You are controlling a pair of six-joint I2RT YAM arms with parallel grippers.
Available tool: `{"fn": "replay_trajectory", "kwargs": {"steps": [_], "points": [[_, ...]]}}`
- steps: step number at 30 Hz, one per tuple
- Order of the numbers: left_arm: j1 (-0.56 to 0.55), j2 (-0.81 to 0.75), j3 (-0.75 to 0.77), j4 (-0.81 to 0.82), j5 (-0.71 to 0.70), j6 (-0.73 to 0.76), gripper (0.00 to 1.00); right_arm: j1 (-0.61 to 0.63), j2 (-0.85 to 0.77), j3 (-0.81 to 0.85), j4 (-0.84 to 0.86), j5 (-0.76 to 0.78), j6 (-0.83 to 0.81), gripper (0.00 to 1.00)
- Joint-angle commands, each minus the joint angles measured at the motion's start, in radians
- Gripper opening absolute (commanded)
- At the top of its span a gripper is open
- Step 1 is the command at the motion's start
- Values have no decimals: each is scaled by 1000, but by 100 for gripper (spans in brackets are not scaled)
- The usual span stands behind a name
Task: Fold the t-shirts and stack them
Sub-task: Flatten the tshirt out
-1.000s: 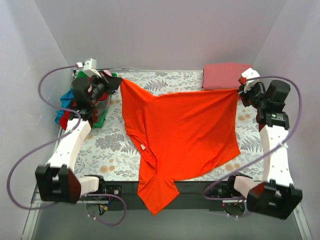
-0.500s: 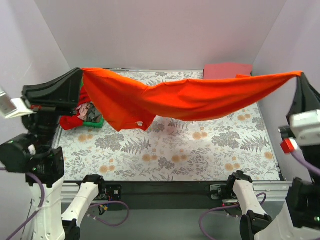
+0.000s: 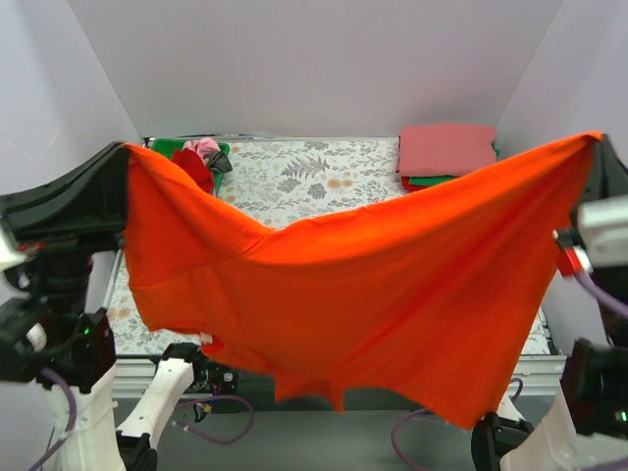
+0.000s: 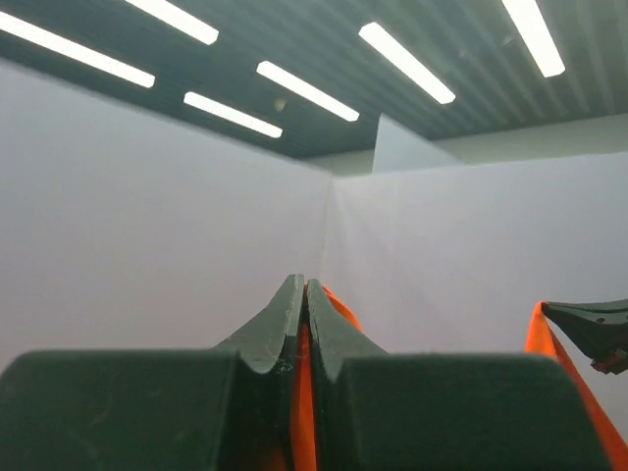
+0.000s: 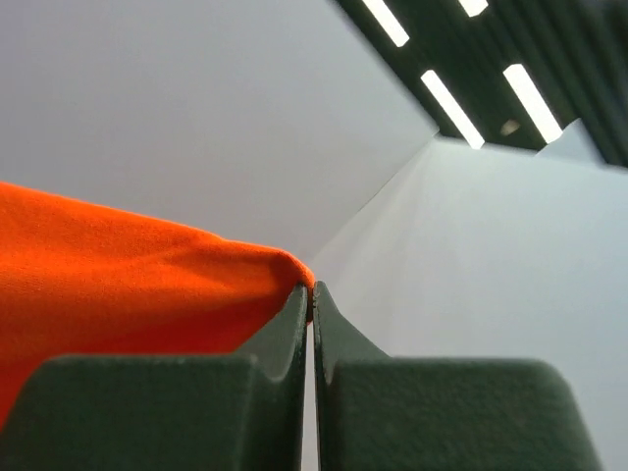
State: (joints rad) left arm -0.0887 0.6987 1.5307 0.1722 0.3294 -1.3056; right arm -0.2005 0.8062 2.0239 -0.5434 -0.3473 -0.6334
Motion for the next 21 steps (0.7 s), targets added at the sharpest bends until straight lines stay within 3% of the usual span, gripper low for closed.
{"fn": "replay_trajectory", "kwargs": {"steps": [1,5,6,10,16,21], "points": [[-2,48,-165,-28,-32,11,0,3,-2,-215,23,10,-15,1],[-2,90,-407,47,-21,9,0,3,-51,-514,82,-50,-29,1],[-2,128,-503,70,-18,9,0,3,-58,-642,121,-80,-37,1],[-2,316,-651,214,-10,26,0,3,-64,-980,278,-186,-38,1],[4,790,-612,311,80,45,0,-3,73,-1295,645,-265,-5,1],[7,1060,-466,290,117,37,0,-20,171,-1409,701,-214,-75,1]]}}
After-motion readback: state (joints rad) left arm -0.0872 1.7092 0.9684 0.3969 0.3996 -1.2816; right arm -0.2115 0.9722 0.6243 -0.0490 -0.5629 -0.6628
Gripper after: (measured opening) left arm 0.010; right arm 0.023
